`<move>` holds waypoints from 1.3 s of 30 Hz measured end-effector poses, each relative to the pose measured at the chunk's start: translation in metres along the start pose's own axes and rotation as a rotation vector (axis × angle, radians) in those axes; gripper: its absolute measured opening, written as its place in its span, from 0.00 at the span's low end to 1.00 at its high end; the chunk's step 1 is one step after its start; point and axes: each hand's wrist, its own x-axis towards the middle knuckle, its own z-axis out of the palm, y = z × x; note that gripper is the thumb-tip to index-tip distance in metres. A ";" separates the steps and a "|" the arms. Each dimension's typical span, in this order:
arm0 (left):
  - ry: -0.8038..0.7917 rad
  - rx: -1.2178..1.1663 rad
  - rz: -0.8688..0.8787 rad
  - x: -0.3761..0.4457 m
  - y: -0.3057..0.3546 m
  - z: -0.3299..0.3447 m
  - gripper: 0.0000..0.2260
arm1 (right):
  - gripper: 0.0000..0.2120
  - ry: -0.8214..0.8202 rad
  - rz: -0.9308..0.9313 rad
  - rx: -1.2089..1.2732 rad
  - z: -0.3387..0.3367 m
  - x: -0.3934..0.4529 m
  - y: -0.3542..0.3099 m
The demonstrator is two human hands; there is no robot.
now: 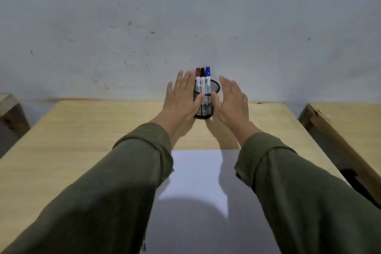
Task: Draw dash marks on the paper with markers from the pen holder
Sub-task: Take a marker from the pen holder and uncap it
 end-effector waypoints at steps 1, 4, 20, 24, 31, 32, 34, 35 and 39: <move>0.001 0.004 0.007 0.006 0.000 0.003 0.30 | 0.26 0.019 -0.002 -0.003 0.000 0.009 0.001; -0.017 -0.032 0.016 0.018 -0.004 0.010 0.29 | 0.25 0.028 -0.019 -0.021 0.001 0.033 0.003; 0.029 -0.170 0.043 0.023 -0.009 0.031 0.28 | 0.19 0.076 0.032 0.266 0.012 0.063 -0.002; 0.026 -0.145 0.043 0.024 -0.010 0.031 0.28 | 0.22 0.047 0.060 0.268 0.013 0.065 -0.006; -0.015 -0.143 0.036 0.022 -0.009 0.027 0.29 | 0.25 0.043 0.081 0.373 0.006 0.060 -0.009; -0.017 -0.140 0.033 0.022 -0.009 0.025 0.29 | 0.26 0.052 0.061 0.377 0.003 0.059 -0.010; -0.024 -0.130 0.025 0.023 -0.008 0.023 0.29 | 0.28 0.067 0.025 0.379 -0.004 0.058 -0.011; -0.033 -0.121 0.021 0.023 -0.008 0.021 0.29 | 0.28 0.078 0.011 0.383 -0.008 0.057 -0.013; -0.056 -0.083 0.017 0.023 -0.007 0.015 0.29 | 0.27 0.118 -0.021 0.413 -0.024 0.058 -0.021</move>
